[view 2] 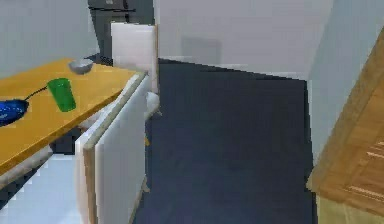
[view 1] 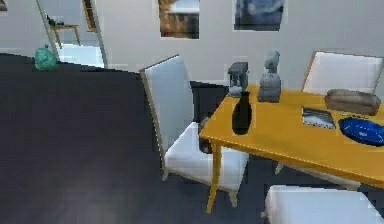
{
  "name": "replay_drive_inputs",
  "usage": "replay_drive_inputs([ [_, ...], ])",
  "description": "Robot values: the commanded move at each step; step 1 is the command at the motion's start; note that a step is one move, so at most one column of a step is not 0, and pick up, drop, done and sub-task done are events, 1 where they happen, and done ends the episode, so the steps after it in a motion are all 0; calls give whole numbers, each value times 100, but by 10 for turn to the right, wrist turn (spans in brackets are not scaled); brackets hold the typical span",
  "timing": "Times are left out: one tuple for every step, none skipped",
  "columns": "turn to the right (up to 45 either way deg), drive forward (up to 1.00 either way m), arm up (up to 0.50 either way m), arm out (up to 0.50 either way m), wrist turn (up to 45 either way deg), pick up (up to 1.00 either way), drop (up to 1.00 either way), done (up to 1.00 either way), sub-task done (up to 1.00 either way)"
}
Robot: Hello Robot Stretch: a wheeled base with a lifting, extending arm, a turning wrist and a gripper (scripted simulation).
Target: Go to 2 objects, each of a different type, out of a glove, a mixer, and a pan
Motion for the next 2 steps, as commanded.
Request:
replay_drive_inputs([
  [0,40,0,0,0,0,0,0,0],
  [450,0,0,0,0,0,0,0,0],
])
